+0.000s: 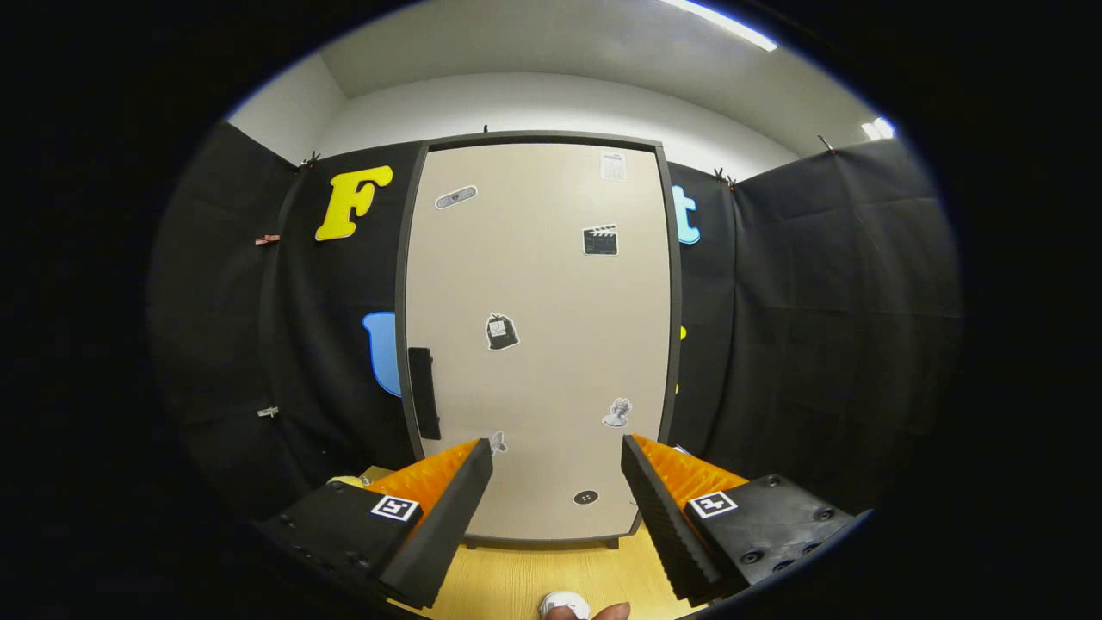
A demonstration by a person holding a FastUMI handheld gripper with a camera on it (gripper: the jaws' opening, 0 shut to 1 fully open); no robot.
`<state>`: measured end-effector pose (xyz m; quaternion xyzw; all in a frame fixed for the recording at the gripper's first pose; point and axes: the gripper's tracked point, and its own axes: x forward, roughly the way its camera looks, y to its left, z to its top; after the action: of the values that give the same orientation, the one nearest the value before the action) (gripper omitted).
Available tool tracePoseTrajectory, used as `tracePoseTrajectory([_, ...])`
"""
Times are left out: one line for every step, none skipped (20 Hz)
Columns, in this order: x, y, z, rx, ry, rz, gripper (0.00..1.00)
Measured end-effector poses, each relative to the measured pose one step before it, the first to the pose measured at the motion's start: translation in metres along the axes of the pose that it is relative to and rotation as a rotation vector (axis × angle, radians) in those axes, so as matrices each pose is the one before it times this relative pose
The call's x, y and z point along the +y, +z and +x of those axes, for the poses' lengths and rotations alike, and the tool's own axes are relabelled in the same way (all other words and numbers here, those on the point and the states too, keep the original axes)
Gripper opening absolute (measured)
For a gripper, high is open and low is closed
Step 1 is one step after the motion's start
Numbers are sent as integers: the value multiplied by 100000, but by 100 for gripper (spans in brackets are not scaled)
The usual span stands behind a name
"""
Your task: Open the shoe cabinet door, grab the shoes and put them into the shoe cabinet, then close the shoe cabinet door.
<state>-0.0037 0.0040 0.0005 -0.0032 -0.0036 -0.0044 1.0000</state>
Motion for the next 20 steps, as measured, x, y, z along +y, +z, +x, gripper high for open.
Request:
tracePoseTrajectory([14,11,-38,83,-66,-96,97])
tracePoseTrajectory([65,7,-38,44,21,41,97])
tracePoseTrajectory([80,-18,17,62,170,118,98])
tracePoseTrajectory([55,1,-5,28,-10,37,97])
tracePoseTrajectory([69,-74,-34,145,111,-237,97])
tracePoseTrajectory([86,-71,11,134,59,-232,97])
tracePoseTrajectory([153,9,33,72,160,-66,97])
tracePoseTrajectory([124,-18,20,7,110,-51,97])
tracePoseTrajectory([159,34,37,-8,98,4,97])
tracePoseTrajectory([221,-16,35,-98,334,73,97])
tracePoseTrajectory([244,-3,82,129,310,-185,97])
tracePoseTrajectory([198,-65,31,40,138,-373,97])
tracePoseTrajectory([226,-52,53,75,185,-286,97])
tracePoseTrajectory([314,-50,82,103,341,99,97])
tracePoseTrajectory([306,20,104,73,203,386,97])
tracePoseTrajectory([375,-42,130,186,483,377,97])
tracePoseTrajectory([523,17,255,149,539,347,97])
tracePoseTrajectory([655,34,420,278,850,618,97])
tracePoseTrajectory([861,52,488,277,1062,983,97])
tracePoseTrajectory([903,78,597,204,987,1063,97])
